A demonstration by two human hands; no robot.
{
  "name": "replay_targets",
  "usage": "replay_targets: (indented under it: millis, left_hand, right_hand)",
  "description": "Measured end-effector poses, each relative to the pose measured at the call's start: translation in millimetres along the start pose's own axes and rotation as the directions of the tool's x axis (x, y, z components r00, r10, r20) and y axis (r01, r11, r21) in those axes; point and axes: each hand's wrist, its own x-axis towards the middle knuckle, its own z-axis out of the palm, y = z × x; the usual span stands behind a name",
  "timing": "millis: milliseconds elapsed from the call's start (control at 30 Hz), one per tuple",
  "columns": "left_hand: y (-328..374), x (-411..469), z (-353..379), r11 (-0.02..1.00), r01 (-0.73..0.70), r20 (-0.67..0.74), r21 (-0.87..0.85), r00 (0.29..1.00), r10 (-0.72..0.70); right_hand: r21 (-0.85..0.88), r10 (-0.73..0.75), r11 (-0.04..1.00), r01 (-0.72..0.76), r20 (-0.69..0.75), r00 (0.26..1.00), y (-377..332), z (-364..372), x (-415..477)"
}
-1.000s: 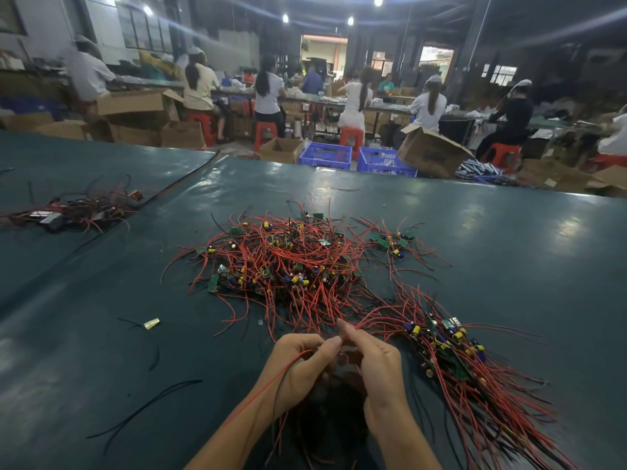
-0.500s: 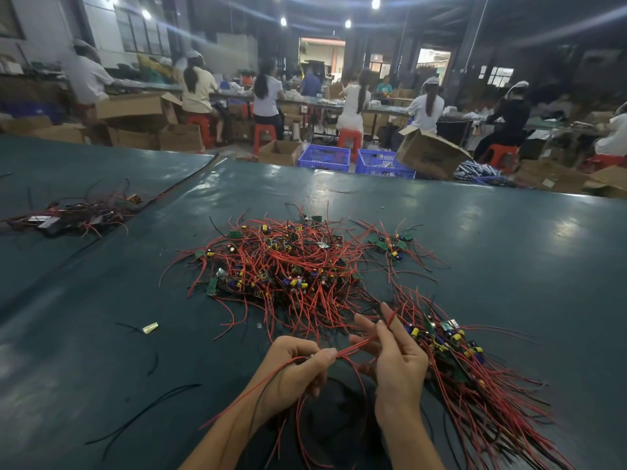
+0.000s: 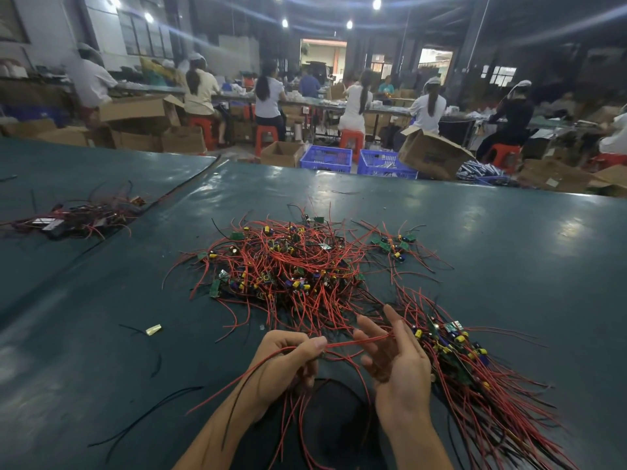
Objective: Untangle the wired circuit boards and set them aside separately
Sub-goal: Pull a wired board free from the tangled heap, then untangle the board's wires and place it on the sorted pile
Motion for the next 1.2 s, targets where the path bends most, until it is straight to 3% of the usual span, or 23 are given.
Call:
replay_targets:
  millis: [167,367,567,800,933,1067,1200]
  left_hand:
    - [3.6,0.5,-3.3,0.999,-0.009,-0.019,-0.031,1.0,0.008]
    - [5.4,-0.1,-3.8,1.0,0.0,0.015,-0.015,1.0,0.001]
    - [7.2,-1.0,-3.0,0.999,0.004,0.03,-0.036,1.0,-0.003]
    - [9.2,1.6,-3.0,0.994,0.013,-0.136,-0.11,0.99,-0.028]
    - [13.5,1.2,-1.4,0.963,0.059,-0.174,-0.262,0.979,-0.108]
    - [14.6,1.1,-3.4,0.847,0.089,-0.15,-0.524,0.969,-0.195]
    - [17.7,2.9,-1.1,0.853,0.023,-0.241,-0.521,0.955,-0.172]
  right_hand:
    - [-0.089,-0.06,0.994,0.061,0.007,0.998,3.6,-0.3,1.5]
    - [-0.255,-0.232,0.941,0.221,-0.015,0.972,8.6,-1.8,4.2]
    - [-0.154,-0.215,0.967,0.205,-0.053,0.975,7.9,-1.2,3.2]
    - [-0.114,-0.205,0.973,0.199,-0.049,0.977,1.5,-1.5,3.3]
    - [-0.099,-0.196,0.977,0.191,-0.045,0.98,0.7,-2.7,3.7]
    - [-0.1,-0.168,0.981,0.165,-0.021,0.986,0.6,-2.9,2.3]
    - [-0.085,-0.154,0.984,0.155,0.019,0.988,-0.7,-4.6,3.1]
